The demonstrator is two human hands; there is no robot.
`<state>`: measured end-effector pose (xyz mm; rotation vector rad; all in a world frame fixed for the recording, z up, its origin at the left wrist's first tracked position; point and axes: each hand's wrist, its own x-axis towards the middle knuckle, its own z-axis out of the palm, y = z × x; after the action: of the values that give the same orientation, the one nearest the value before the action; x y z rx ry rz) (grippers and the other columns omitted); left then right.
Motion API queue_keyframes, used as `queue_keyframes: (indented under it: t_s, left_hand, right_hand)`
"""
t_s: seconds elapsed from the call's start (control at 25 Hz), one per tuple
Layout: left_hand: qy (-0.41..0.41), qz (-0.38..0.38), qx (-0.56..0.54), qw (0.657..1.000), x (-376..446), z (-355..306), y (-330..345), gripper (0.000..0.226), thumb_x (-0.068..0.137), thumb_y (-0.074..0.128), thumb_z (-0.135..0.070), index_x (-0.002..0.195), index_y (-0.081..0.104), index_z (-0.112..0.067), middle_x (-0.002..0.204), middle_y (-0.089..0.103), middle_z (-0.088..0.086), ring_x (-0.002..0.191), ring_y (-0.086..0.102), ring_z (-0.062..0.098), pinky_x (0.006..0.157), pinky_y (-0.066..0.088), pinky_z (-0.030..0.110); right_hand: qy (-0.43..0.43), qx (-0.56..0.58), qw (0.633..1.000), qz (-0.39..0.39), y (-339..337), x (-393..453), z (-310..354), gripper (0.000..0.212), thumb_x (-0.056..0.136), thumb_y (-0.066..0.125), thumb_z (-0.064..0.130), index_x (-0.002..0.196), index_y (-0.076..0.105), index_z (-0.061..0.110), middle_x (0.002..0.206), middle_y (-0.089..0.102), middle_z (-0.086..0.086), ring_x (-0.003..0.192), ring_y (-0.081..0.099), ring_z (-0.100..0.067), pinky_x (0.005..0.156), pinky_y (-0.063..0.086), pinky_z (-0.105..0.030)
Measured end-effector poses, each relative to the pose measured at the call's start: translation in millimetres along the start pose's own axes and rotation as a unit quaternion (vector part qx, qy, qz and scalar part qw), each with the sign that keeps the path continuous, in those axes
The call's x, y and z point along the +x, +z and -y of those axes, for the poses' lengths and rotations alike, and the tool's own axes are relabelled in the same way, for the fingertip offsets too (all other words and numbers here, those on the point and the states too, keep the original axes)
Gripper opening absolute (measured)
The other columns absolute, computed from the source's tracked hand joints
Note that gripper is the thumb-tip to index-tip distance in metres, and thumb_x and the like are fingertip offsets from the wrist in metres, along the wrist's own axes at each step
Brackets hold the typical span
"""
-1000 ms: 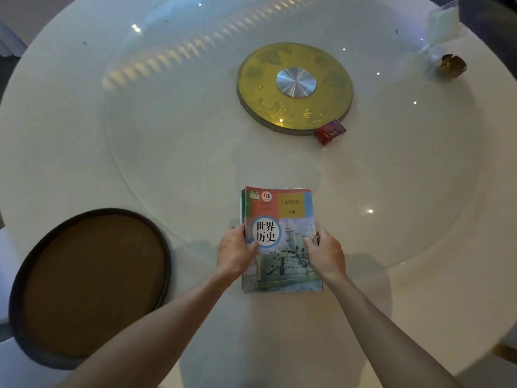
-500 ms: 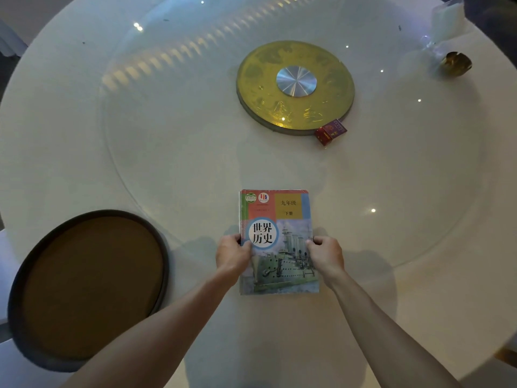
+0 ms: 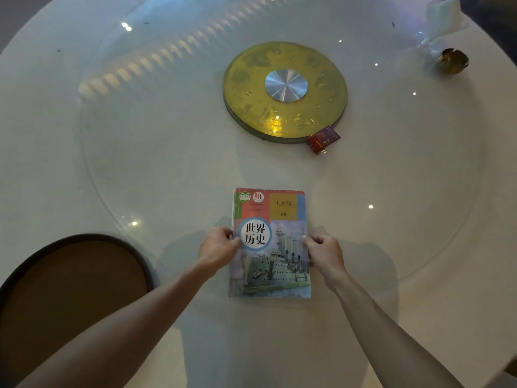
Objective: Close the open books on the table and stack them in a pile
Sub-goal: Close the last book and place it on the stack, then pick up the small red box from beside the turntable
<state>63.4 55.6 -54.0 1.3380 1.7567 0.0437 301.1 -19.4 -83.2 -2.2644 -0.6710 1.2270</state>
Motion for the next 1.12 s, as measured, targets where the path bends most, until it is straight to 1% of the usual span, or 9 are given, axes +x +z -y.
queue_keyframes:
  t_s: [0.12, 0.28, 0.44, 0.64, 0.76, 0.88, 0.96, 1.04, 1.12]
  left_hand:
    - [0.040, -0.062, -0.044, 0.996, 38.2, -42.4, -15.5, 0.048, 0.088, 0.066, -0.035, 0.130, 0.063, -0.010, 0.119, 0.069, 0.007, 0.104, 0.067, 0.023, 0.086, 0.057, 0.038]
    - [0.066, 0.010, -0.166, 0.984, 90.2, -126.5, 1.1, 0.039, 0.089, 0.069, -0.028, 0.124, 0.069, -0.012, 0.107, 0.072, 0.005, 0.094, 0.069, 0.019, 0.089, 0.057, 0.036]
    - [0.025, 0.097, -0.269, 0.958, 122.3, -181.6, 36.9, 0.039, 0.093, 0.064, -0.020, 0.127, 0.065, -0.003, 0.101, 0.068, 0.010, 0.090, 0.065, 0.021, 0.091, 0.057, 0.042]
    - [0.022, 0.120, -0.270, 0.955, 138.4, -216.4, 64.7, 0.060, 0.094, 0.065, -0.022, 0.148, 0.044, -0.005, 0.117, 0.063, 0.009, 0.108, 0.064, 0.025, 0.096, 0.056, 0.044]
    - [0.018, 0.111, -0.261, 0.959, 146.3, -228.9, 71.1, 0.069, 0.094, 0.064, -0.021, 0.153, 0.031, -0.007, 0.095, 0.057, 0.001, 0.099, 0.060, 0.022, 0.093, 0.055, 0.043]
    - [0.031, 0.122, -0.258, 0.958, 151.0, -236.3, 69.8, 0.054, 0.094, 0.063, -0.022, 0.145, 0.046, -0.013, 0.111, 0.059, 0.006, 0.102, 0.060, 0.025, 0.086, 0.055, 0.040]
    - [0.039, 0.115, -0.265, 0.957, 152.1, -237.2, 68.5, 0.035, 0.093, 0.062, -0.022, 0.128, 0.057, -0.018, 0.102, 0.059, 0.004, 0.094, 0.058, 0.022, 0.080, 0.052, 0.037]
    - [0.041, 0.077, -0.263, 0.961, 152.5, -230.1, 64.3, 0.036, 0.092, 0.064, -0.027, 0.126, 0.058, -0.016, 0.097, 0.060, 0.002, 0.087, 0.057, 0.018, 0.082, 0.053, 0.037]
    - [0.049, 0.039, -0.254, 0.965, 150.9, -217.1, 57.8, 0.039, 0.092, 0.066, -0.034, 0.124, 0.057, -0.014, 0.102, 0.062, 0.005, 0.092, 0.061, 0.020, 0.089, 0.056, 0.042]
  right_hand:
    - [-0.004, 0.022, 0.998, -0.055, -21.2, 43.9, 23.4, 0.024, 0.087, 0.063, 0.039, 0.088, 0.072, 0.017, 0.088, 0.076, -0.004, 0.083, 0.073, -0.027, 0.081, 0.062, -0.052]
    - [-0.056, 0.006, 0.993, -0.107, -56.9, 114.1, 87.1, 0.043, 0.088, 0.063, 0.032, 0.124, 0.069, 0.010, 0.116, 0.074, -0.015, 0.108, 0.070, -0.037, 0.097, 0.056, -0.049]
    - [-0.131, -0.095, 0.984, -0.080, -87.1, 164.8, 135.7, 0.057, 0.099, 0.054, 0.018, 0.153, 0.043, 0.004, 0.153, 0.049, -0.018, 0.141, 0.048, -0.033, 0.118, 0.038, -0.041]
    - [-0.195, -0.168, 0.966, -0.010, -96.2, 207.6, 150.9, 0.066, 0.101, 0.044, 0.009, 0.163, 0.020, 0.008, 0.172, 0.019, -0.012, 0.160, 0.016, -0.023, 0.127, 0.013, -0.032]
    - [-0.174, -0.148, 0.974, -0.018, -93.0, 217.8, 154.8, 0.069, 0.102, 0.045, 0.016, 0.164, 0.015, 0.008, 0.171, 0.023, -0.014, 0.158, 0.020, -0.029, 0.128, 0.019, -0.040]
    - [-0.150, -0.127, 0.980, -0.022, -85.5, 217.6, 151.7, 0.071, 0.099, 0.047, 0.027, 0.163, 0.022, 0.013, 0.154, 0.050, -0.016, 0.144, 0.042, -0.034, 0.119, 0.037, -0.048]
    - [-0.149, -0.116, 0.982, -0.015, -78.3, 210.2, 146.3, 0.065, 0.095, 0.051, 0.036, 0.156, 0.039, 0.017, 0.132, 0.064, -0.015, 0.127, 0.056, -0.033, 0.105, 0.049, -0.047]
    - [-0.156, -0.087, 0.984, -0.013, -68.7, 199.1, 140.3, 0.047, 0.095, 0.055, 0.038, 0.136, 0.058, 0.015, 0.113, 0.069, -0.010, 0.107, 0.065, -0.030, 0.085, 0.053, -0.038]
    - [-0.132, 0.003, 0.991, -0.018, -58.7, 184.1, 139.1, 0.036, 0.099, 0.059, 0.033, 0.124, 0.061, 0.007, 0.100, 0.066, -0.004, 0.093, 0.064, -0.024, 0.072, 0.051, -0.032]
